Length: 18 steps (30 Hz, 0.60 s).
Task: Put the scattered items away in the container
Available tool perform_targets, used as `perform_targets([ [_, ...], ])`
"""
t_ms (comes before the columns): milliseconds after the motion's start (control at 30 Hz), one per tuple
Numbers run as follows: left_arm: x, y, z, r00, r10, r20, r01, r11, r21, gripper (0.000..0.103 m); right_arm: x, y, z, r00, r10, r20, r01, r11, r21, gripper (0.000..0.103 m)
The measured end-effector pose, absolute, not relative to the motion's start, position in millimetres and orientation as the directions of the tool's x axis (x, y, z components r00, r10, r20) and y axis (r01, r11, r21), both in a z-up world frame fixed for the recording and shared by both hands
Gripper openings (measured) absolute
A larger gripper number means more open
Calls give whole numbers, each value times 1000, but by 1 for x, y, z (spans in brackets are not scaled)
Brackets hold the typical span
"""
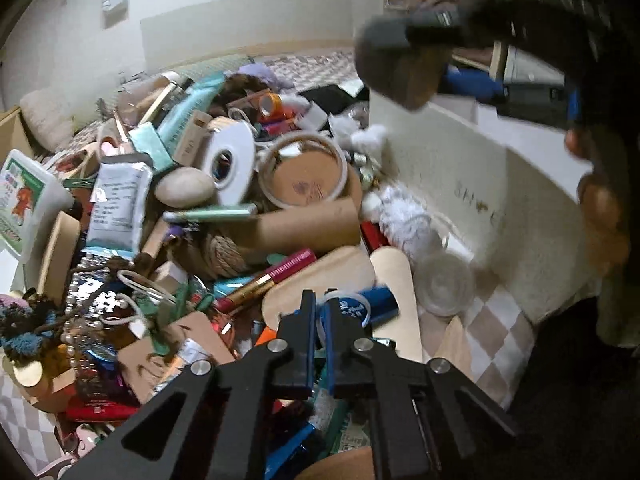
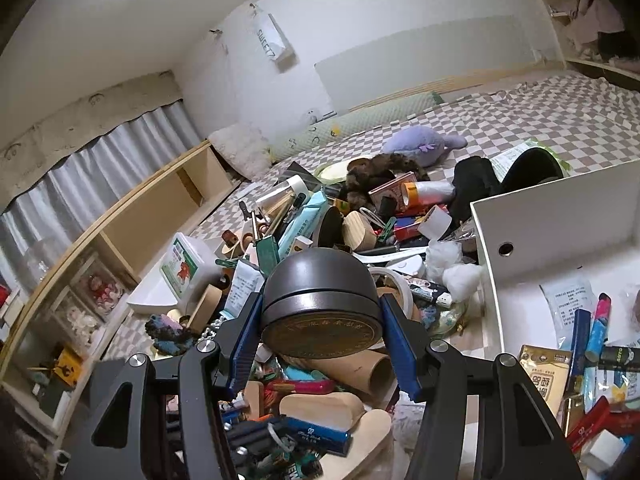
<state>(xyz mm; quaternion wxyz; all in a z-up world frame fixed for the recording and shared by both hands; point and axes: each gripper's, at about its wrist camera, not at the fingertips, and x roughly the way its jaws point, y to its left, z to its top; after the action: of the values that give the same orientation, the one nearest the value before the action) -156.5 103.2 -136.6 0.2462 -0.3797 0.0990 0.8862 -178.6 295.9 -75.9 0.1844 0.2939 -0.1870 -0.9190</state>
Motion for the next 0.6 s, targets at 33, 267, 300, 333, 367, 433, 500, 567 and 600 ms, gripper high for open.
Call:
perform_targets([
  [33,-157,102,-134,-597,365,-714,-504,-863,-20,5,-178,296,-76,-760,-450,-470,230,-862,452,59],
  [267,-161,95,-110,-634,410,-655,-469,-878,-95,5,-176,297,-73,-764,-450,-462,231,-859,456,59],
  [300,-161,95,-106,-639,415,-647,-468,-878,-101,5,-175,297,-72,-766,-450,-458,231,-859,458,59],
  [333,-161,95,-103,-644,421,-639,-467,-878,-108,5,-175,298,-71,-768,-450,-455,231,-858,459,59],
  [367,-161,95,-99,-647,426,-632,-467,-877,-113,5,-175,298,-70,-770,-451,-451,232,-857,460,59],
  [433,-161,94,-91,-654,434,-620,-467,-876,-120,5,-173,300,-67,-776,-450,-442,233,-855,463,59],
  [500,-161,94,-84,-661,441,-607,-469,-874,-125,5,-172,301,-64,-782,-447,-434,233,-856,462,59],
  [567,-160,95,-77,-668,449,-594,-473,-872,-127,5,-169,305,-60,-792,-442,-422,230,-856,463,59],
  [600,-160,97,-73,-669,453,-589,-478,-870,-126,5,-167,307,-58,-796,-440,-415,229,-855,465,59],
])
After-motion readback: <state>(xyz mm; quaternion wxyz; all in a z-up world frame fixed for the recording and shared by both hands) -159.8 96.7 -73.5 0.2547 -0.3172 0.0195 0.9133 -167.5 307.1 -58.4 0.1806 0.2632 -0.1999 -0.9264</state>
